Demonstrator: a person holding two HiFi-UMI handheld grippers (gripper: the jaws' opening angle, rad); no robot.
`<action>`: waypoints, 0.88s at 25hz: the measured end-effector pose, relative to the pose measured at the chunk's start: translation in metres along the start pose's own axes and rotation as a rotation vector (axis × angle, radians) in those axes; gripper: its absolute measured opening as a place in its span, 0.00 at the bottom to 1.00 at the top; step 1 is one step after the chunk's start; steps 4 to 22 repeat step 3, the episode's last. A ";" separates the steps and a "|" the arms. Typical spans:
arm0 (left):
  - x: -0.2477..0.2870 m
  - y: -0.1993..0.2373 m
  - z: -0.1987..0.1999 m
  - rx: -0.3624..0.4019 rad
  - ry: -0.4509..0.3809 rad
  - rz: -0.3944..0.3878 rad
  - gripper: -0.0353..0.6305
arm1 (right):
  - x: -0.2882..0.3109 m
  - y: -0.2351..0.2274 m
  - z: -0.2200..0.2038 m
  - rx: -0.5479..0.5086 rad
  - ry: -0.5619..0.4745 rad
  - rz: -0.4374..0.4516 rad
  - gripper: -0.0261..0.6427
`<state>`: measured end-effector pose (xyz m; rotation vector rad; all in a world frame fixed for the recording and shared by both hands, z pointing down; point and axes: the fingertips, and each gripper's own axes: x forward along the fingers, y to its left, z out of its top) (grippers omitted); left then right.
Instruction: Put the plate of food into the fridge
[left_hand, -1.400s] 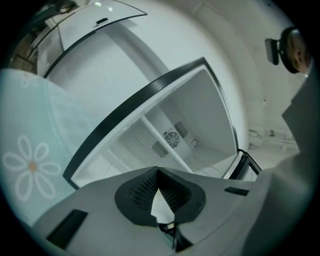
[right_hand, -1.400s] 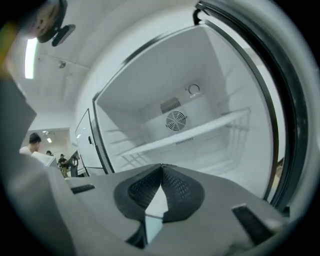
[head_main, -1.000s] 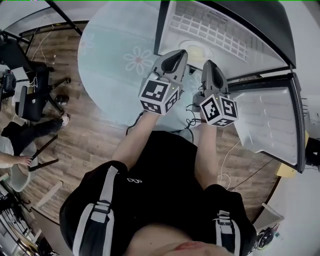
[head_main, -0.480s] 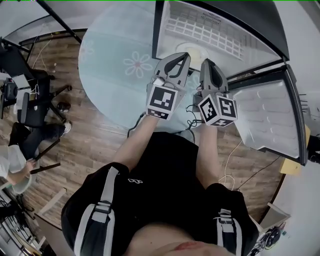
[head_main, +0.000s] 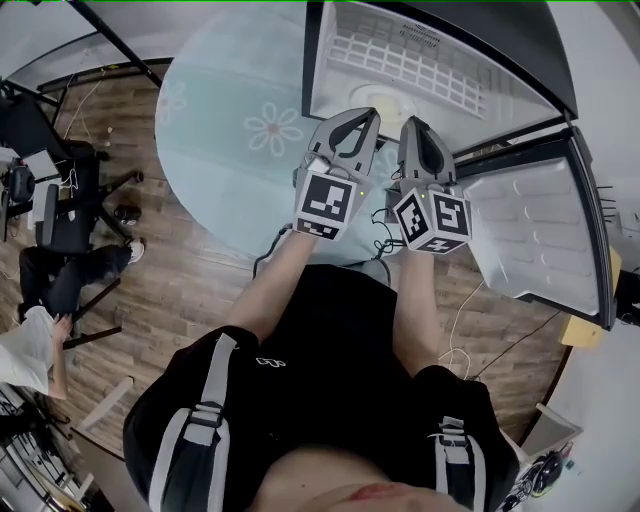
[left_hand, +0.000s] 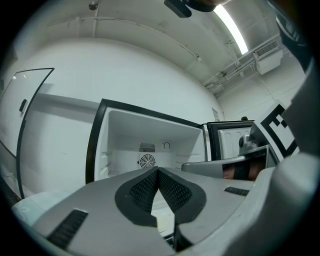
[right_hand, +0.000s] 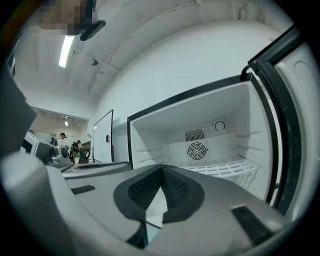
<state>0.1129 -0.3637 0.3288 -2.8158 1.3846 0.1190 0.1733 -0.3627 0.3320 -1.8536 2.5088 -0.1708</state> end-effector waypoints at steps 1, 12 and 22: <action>0.001 0.000 -0.001 -0.003 0.003 -0.001 0.05 | 0.000 0.000 0.000 -0.002 0.002 0.000 0.04; 0.002 0.000 -0.003 -0.010 0.007 -0.001 0.05 | 0.001 -0.001 -0.001 -0.007 0.007 0.001 0.04; 0.002 0.000 -0.003 -0.010 0.007 -0.001 0.05 | 0.001 -0.001 -0.001 -0.007 0.007 0.001 0.04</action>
